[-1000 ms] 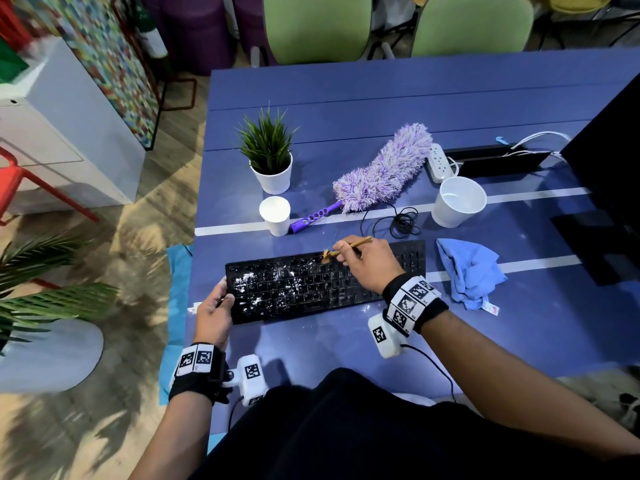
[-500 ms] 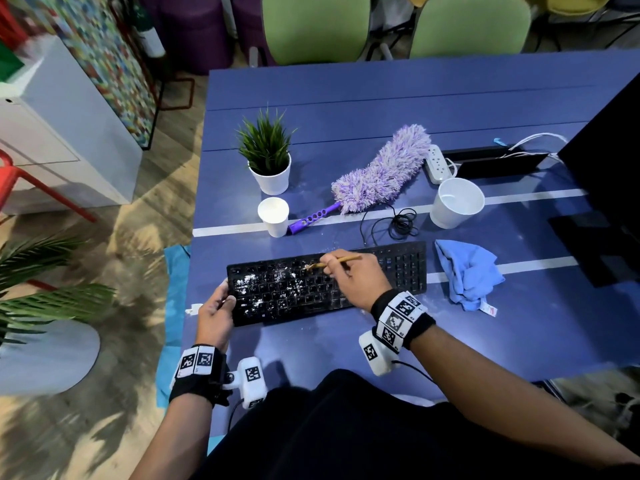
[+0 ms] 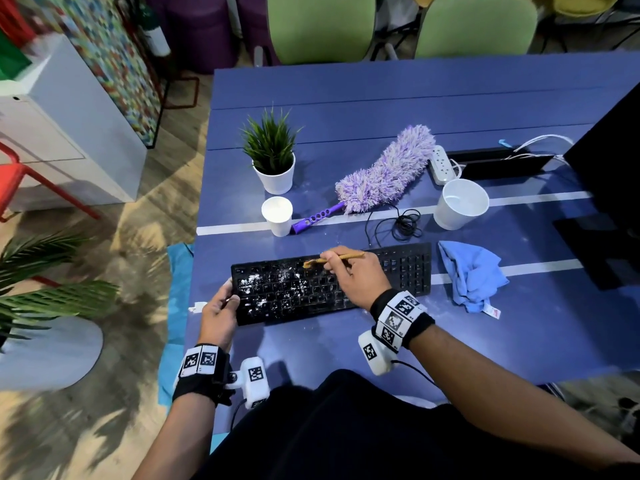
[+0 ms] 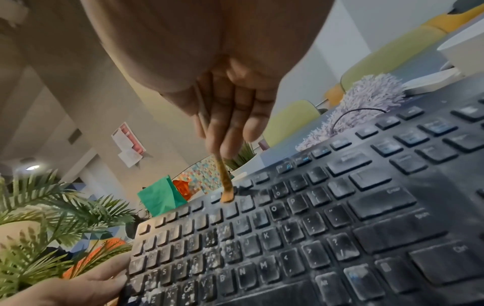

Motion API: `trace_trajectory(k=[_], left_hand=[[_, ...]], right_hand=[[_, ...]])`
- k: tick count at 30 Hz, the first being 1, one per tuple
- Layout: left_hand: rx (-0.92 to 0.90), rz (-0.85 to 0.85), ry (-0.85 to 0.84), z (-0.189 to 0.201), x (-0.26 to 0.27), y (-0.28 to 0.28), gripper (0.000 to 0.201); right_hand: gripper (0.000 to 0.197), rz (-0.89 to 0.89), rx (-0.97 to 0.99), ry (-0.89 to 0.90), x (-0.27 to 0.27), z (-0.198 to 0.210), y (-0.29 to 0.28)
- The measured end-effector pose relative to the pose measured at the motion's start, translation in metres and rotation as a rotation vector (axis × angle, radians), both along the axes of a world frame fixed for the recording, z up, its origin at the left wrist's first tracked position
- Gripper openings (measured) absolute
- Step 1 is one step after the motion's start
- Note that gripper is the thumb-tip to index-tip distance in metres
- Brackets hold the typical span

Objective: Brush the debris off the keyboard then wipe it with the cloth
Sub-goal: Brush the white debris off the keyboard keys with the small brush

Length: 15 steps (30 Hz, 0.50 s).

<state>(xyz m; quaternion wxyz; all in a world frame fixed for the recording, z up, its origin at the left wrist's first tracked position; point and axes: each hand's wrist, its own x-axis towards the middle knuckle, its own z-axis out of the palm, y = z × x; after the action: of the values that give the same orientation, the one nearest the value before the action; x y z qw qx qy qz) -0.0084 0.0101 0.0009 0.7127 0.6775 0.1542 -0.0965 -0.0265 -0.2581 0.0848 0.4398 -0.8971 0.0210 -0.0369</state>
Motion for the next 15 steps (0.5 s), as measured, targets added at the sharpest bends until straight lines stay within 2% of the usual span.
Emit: trace_trajectory(k=[4,7,10,13,15], left_hand=[[0.003,0.009,-0.003,0.004,-0.003,-0.002,0.044],[0.021,-0.003,-0.006,-0.002,-0.002,0.0,0.045],[0.036,-0.003,0.0,-0.012,-0.001,0.006,0.046],[0.017,-0.01,0.006,-0.01,0.0,0.005,0.045],[0.013,-0.014,-0.008,-0.008,0.0,0.004,0.046]], right_hand=[[0.026,0.085,-0.007,0.051,-0.003,0.001,0.008],[0.027,0.082,0.004,-0.022,-0.005,-0.004,0.01],[0.027,0.173,-0.011,0.052,-0.004,-0.004,0.012],[0.024,0.111,0.007,-0.043,-0.006,-0.002,0.013],[0.027,0.136,-0.032,0.001,-0.005,-0.003,0.014]])
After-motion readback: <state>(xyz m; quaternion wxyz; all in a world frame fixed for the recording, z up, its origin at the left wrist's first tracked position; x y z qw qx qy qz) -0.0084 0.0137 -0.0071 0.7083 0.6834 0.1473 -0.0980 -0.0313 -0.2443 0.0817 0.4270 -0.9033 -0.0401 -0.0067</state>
